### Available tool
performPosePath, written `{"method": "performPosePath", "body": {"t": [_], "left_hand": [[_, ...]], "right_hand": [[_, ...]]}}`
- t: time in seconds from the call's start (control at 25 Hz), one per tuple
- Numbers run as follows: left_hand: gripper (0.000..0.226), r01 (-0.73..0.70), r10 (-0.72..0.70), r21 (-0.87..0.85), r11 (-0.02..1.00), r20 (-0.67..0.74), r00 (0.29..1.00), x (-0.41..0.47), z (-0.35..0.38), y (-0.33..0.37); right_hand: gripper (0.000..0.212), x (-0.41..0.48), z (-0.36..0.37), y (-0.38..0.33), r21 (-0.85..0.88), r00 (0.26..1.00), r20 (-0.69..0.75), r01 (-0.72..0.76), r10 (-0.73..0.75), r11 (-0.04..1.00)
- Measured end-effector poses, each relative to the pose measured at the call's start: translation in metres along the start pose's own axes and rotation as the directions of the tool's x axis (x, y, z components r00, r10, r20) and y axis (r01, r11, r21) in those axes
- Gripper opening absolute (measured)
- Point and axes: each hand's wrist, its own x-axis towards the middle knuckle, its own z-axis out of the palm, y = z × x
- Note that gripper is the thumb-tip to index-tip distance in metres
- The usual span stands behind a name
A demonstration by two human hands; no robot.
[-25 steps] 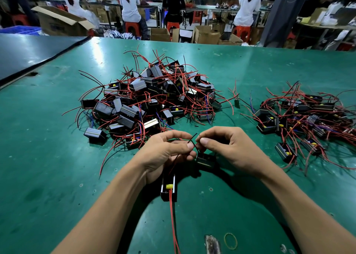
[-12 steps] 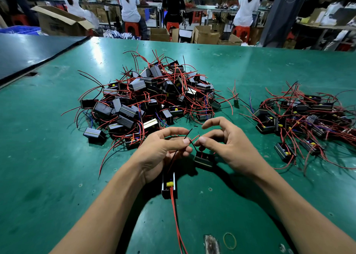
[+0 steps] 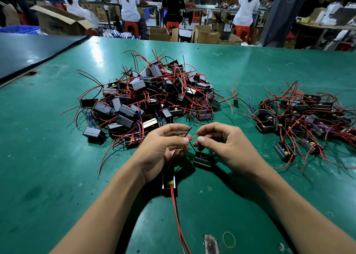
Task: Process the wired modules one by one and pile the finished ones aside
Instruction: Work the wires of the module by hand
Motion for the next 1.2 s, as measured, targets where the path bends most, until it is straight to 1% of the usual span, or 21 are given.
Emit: {"method": "performPosePath", "body": {"t": [0.12,0.2,0.24,0.36,0.52,0.68,0.76,0.84,0.88,1.0,1.2], "left_hand": [[0.041,-0.088,0.088,0.143,0.986,0.004,0.996,-0.002,0.004,-0.003],[0.035,-0.148,0.169,0.286,0.947,-0.049,0.984,-0.003,0.008,-0.006],[0.03,-0.173,0.209,0.329,0.928,-0.075,0.975,-0.003,0.01,-0.008],[0.026,-0.21,0.261,0.321,0.923,-0.123,0.958,-0.002,0.015,-0.01],[0.022,-0.188,0.244,0.319,0.929,-0.147,0.959,-0.004,0.018,-0.01],[0.018,-0.179,0.23,0.304,0.936,-0.14,0.963,-0.005,0.017,-0.009],[0.017,-0.201,0.259,0.334,0.921,-0.138,0.956,-0.004,0.016,-0.009],[0.016,-0.218,0.29,0.38,0.899,-0.143,0.946,-0.003,0.014,-0.009],[0.016,-0.222,0.3,0.397,0.891,-0.145,0.943,-0.002,0.013,-0.009],[0.016,-0.224,0.31,0.429,0.875,-0.142,0.94,0.0,0.01,-0.01],[0.018,-0.235,0.318,0.428,0.872,-0.132,0.939,0.001,0.01,-0.011]], "right_hand": [[0.009,0.0,0.001,0.001,0.012,1.0,-0.021,0.008,-0.008,1.0],[0.008,-0.001,0.002,0.001,0.015,0.999,-0.035,0.013,-0.012,1.0],[0.008,-0.001,0.004,0.002,0.02,0.999,-0.04,0.014,-0.014,1.0],[0.007,-0.001,0.007,0.003,0.037,0.999,-0.045,0.009,-0.007,0.999],[0.007,-0.001,0.008,0.004,0.033,0.999,-0.05,0.002,0.0,0.999],[0.013,-0.002,0.01,0.002,0.025,0.998,-0.061,0.004,-0.003,1.0],[0.019,-0.003,0.01,0.0,-0.056,0.994,-0.101,0.047,-0.052,0.997],[0.021,-0.005,0.012,-0.001,-0.188,0.977,-0.15,0.125,-0.154,0.974],[0.019,-0.005,0.014,-0.002,-0.228,0.966,-0.17,0.152,-0.193,0.962],[0.015,-0.005,0.015,-0.003,-0.275,0.953,-0.196,0.172,-0.23,0.946],[0.012,-0.005,0.012,-0.002,-0.324,0.949,-0.184,0.186,-0.255,0.928]]}}
